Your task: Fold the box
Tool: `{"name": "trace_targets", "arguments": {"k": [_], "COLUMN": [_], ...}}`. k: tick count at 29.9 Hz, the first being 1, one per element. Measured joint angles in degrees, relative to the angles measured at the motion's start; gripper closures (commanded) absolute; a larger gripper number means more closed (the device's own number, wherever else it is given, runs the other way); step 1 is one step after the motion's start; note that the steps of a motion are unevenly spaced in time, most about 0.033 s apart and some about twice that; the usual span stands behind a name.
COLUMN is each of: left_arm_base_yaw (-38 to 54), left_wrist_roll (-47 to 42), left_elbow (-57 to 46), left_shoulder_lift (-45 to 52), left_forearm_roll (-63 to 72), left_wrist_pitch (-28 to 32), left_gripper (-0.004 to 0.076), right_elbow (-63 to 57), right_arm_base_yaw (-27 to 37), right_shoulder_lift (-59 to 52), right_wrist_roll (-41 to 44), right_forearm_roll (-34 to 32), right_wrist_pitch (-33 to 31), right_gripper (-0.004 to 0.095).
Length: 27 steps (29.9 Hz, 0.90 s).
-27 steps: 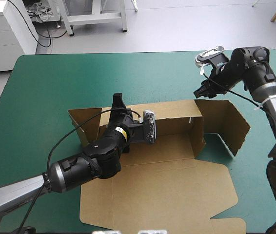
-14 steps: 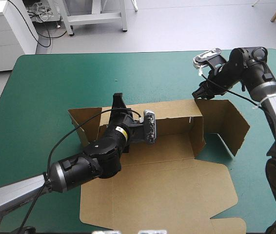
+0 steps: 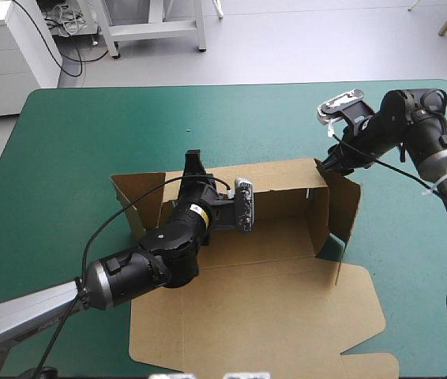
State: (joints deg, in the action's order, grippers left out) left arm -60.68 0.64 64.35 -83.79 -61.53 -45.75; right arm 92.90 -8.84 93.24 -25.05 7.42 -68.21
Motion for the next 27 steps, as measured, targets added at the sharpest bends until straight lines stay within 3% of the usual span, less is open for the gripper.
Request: {"name": "trace_targets", "arguments": {"k": [9, 27], "left_arm_base_yaw": [0.00, 0.00], "left_wrist_roll": [-0.22, -0.64], "left_elbow": [0.00, 0.00], "left_shoulder_lift": [-0.04, -0.04], "left_forearm_roll": [-0.39, -0.50], "left_wrist_pitch": [0.15, 0.15], "left_gripper": [0.0731, 0.0731], "right_elbow": [-9.97, -30.51], "right_arm_base_yaw": [0.00, 0.07], "right_shoulder_lift": [-5.84, -20.47], "right_wrist_roll": [-1.64, -13.11], "right_forearm_roll": [1.02, 16.41], "right_wrist_pitch": [-0.01, 6.85], "right_gripper": [0.0452, 0.0452]}}
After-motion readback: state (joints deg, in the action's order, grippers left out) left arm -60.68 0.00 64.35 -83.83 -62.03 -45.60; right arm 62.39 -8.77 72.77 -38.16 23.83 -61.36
